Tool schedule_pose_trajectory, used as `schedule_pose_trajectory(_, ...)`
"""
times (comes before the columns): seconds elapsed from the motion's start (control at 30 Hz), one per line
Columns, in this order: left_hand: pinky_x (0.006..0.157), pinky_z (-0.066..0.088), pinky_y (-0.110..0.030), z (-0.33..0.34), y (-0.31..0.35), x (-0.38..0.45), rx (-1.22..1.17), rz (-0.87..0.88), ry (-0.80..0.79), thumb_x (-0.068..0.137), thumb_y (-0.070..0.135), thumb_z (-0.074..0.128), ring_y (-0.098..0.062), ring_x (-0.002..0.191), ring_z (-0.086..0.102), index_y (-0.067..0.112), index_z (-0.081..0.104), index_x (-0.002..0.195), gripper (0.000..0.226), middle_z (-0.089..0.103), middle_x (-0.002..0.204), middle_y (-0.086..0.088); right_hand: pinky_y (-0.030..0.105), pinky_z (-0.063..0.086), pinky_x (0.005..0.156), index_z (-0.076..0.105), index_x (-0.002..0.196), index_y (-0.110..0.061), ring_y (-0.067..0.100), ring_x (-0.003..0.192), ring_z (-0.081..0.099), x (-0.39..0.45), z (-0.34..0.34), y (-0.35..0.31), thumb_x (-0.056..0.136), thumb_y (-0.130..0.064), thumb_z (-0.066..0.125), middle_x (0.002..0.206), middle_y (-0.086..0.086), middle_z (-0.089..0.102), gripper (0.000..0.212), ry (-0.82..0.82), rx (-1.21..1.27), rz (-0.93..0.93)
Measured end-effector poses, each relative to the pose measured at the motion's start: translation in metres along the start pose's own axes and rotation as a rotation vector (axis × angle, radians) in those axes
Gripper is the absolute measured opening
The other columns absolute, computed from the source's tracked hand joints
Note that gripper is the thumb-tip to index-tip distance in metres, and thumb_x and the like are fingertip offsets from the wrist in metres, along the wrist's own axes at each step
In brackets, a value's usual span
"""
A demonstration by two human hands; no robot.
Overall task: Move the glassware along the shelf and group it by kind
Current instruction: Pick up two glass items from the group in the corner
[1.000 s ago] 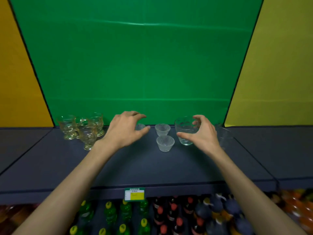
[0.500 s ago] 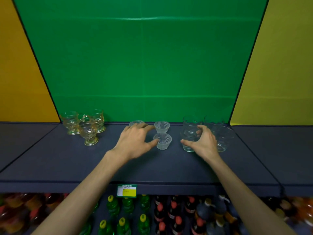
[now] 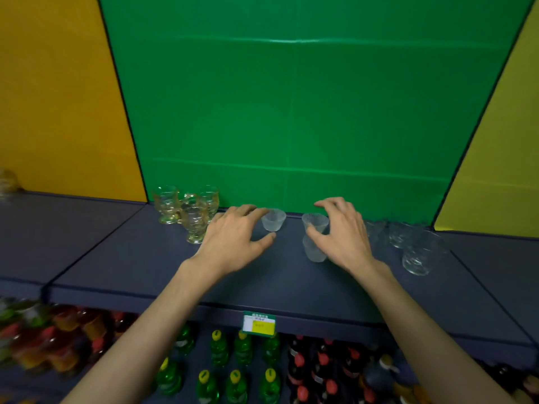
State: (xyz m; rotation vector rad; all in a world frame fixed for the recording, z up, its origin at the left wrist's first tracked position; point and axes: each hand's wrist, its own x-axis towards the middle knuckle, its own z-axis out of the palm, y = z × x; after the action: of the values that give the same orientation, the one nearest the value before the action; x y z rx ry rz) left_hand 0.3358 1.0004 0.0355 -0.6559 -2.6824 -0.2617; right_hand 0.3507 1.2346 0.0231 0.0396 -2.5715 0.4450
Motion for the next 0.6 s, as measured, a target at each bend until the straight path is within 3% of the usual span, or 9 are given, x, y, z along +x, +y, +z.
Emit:
schedule_pose_trajectory(0.33, 0.105, 0.039, -0.042, -0.06, -0.144, -0.078, 0.077, -0.173, 0.047, 0.086, 0.067, 0.038, -0.024, 0.137, 0.044, 0.03, 0.048, 0.145, 0.07, 0.05, 0.149, 0.0, 0.036, 0.039, 0.097, 0.059, 0.131, -0.023, 0.021, 0.12, 0.051, 0.012, 0.056, -0.194, 0.091, -0.041, 0.058, 0.129, -0.002, 0.059, 0.043, -0.101, 0.109, -0.232)
schedule_pose_trajectory(0.6, 0.108, 0.036, -0.041, -0.099, -0.3, -0.163, 0.115, -0.316, 0.071, 0.094, 0.063, 0.045, -0.022, 0.141, 0.038, 0.034, 0.042, 0.149, 0.062, 0.044, 0.153, 0.001, 0.037, 0.038, 0.1, 0.059, 0.129, -0.026, 0.018, 0.122, 0.049, 0.013, 0.135, -0.371, 0.093, -0.043, 0.056, 0.132, -0.005, 0.058, 0.039, -0.149, 0.173, -0.389)
